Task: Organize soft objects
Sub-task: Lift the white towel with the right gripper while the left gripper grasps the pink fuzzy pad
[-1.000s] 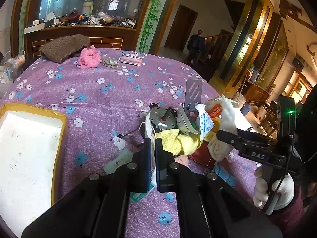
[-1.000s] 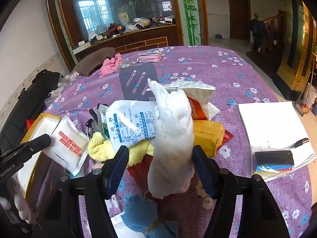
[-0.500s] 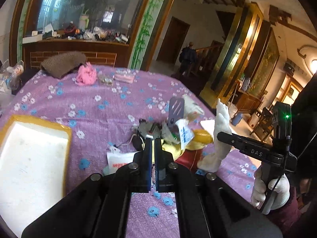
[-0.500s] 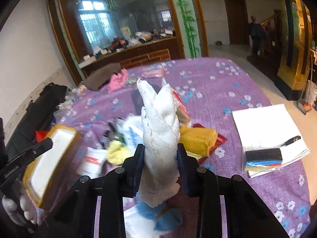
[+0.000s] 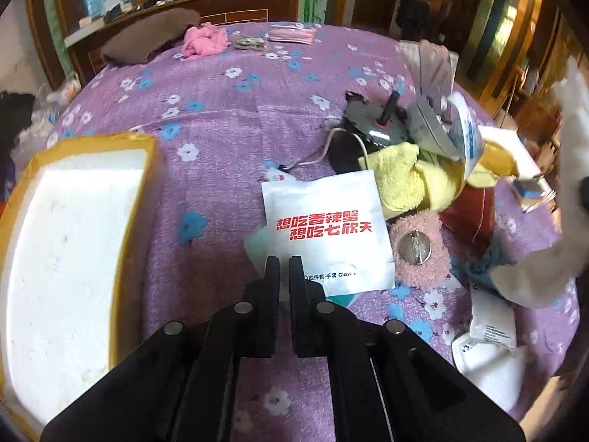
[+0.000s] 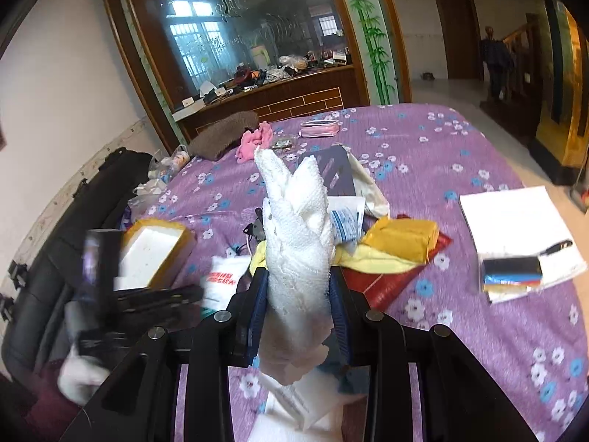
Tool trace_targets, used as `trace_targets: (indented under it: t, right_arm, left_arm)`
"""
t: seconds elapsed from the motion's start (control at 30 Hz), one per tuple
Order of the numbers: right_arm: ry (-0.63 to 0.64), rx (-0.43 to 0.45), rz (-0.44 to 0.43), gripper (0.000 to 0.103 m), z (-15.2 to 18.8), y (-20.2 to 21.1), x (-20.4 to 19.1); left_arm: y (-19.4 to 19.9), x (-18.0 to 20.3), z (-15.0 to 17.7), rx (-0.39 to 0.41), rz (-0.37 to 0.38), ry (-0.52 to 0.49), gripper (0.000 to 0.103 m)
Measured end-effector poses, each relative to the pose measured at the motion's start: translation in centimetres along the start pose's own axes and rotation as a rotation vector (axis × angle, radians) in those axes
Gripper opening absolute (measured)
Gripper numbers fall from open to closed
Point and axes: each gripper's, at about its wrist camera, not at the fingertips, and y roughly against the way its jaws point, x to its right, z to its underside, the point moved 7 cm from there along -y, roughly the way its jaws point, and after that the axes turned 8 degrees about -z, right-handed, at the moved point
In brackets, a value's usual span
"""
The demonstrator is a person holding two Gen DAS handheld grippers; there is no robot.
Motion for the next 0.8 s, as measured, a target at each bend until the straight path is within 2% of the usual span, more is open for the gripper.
trace_targets:
  t: [0.13,0.27,0.43,0.57,0.6,0.63,0.67,0.7,0.77,0.8]
  right_arm:
    - [-0.025,0.015,-0.016,0.032,0.0,1.1,0.8]
    - [-0.044,0.006,-0.029,0.032,1.1,1.0,1.6]
    - [-0.091,-0.039,-0.057,0.032,2.1,-0.7,2.6]
    - [-0.115,-0.097,0.015,0.034,3.0,-3.6,4.5]
    - [-0.132,-0.11,0.023,0.035,3.1,-4.2,4.9]
    - [-0.153,-0.121,0.027,0.036,3.3,-4.9,5.4]
    - [-0.166,-0.118,0.025,0.037,3.3,-5.3,5.7]
    - [-0.174,-0.11,0.025,0.044,3.1,-5.5,5.6]
    - [-0.176,-0.101,0.049,0.055,2.8,-5.7,5.8]
    - [-0.169,-0.099,0.054,0.055,2.8,-5.9,5.8]
  left_arm:
    - [2.6,2.0,-0.9,0.063,0.134,-0.036,0.003]
    - [2.8,5.0,0.3,0.04,0.223,-0.123,0.005]
    - [0.6,8.1,0.9,-0.005,0.18,-0.173,0.005]
    - [-0.1,8.8,-0.1,-0.002,0.15,-0.164,0.011]
    - [-0.2,9.0,-0.3,-0.001,0.149,-0.161,0.018]
    - [-0.3,9.1,-0.5,0.0,0.14,-0.161,0.034]
    - [-0.3,9.0,-0.4,0.003,0.133,-0.16,0.046]
    - [-0.5,8.8,-0.5,0.01,0.119,-0.155,0.057]
    - [-0.6,8.1,-0.5,0.025,0.114,-0.128,0.057]
    - [-0.9,7.9,-0.5,0.018,0.127,-0.114,0.057]
